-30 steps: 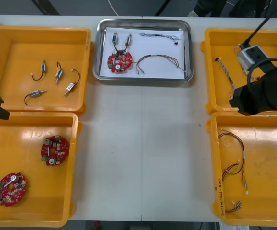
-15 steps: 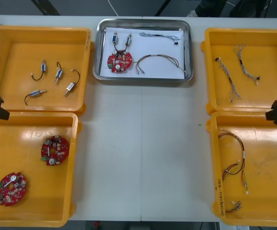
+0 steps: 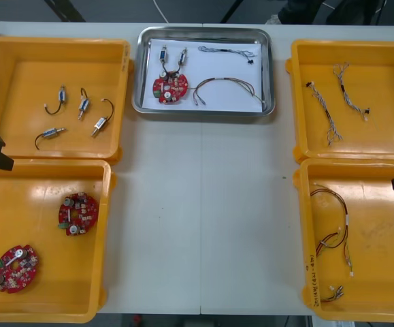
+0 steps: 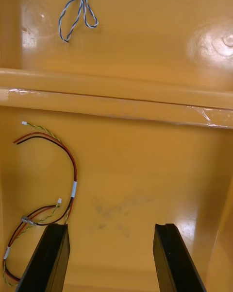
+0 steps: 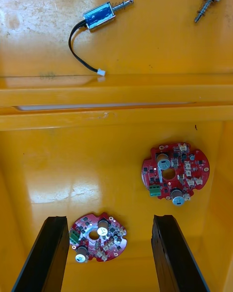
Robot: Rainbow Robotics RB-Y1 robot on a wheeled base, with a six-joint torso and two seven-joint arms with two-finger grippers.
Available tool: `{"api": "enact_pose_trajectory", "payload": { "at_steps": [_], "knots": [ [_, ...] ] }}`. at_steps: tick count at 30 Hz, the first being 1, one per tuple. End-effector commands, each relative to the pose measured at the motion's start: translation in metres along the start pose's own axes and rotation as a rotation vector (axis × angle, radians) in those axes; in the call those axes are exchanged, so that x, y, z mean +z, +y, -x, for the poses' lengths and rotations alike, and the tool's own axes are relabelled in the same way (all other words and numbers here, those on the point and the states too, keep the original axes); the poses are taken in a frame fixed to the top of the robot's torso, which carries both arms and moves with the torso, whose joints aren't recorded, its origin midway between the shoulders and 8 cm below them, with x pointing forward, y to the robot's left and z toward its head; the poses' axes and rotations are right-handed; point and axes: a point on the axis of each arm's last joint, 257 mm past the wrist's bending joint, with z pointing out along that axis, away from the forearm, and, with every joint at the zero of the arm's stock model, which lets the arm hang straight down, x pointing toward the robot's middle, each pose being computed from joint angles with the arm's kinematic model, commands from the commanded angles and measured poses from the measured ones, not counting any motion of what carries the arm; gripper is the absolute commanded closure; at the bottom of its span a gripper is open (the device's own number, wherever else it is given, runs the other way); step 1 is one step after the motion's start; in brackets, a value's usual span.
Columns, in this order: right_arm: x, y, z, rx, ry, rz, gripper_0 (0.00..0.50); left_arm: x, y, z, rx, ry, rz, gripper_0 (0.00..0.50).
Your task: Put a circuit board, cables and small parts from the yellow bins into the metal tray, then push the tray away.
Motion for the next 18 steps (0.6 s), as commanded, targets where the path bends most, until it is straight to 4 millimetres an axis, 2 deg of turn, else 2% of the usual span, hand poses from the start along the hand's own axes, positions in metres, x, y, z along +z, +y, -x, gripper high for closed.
{"api": "enact_pose_trajectory", "payload": {
  "at_steps": [1, 8, 18],
  "knots": [
    [-0.009, -0.012, -0.007, 0.063, -0.008, -0.029, 0.0, -0.016, 0.016, 0.003, 0.105, -0.022, 0.049, 0.0],
    [-0.003, -0.007, -0.018, 0.157, 0.022, -0.017, 0.0, -0.016, 0.016, 0.003, 0.105, -0.022, 0.049, 0.0],
    [-0.003, -0.012, -0.019, 0.198, 0.022, -0.039, 0.0, -0.016, 0.016, 0.003, 0.105, -0.022, 0.049, 0.0]
  ]
}}
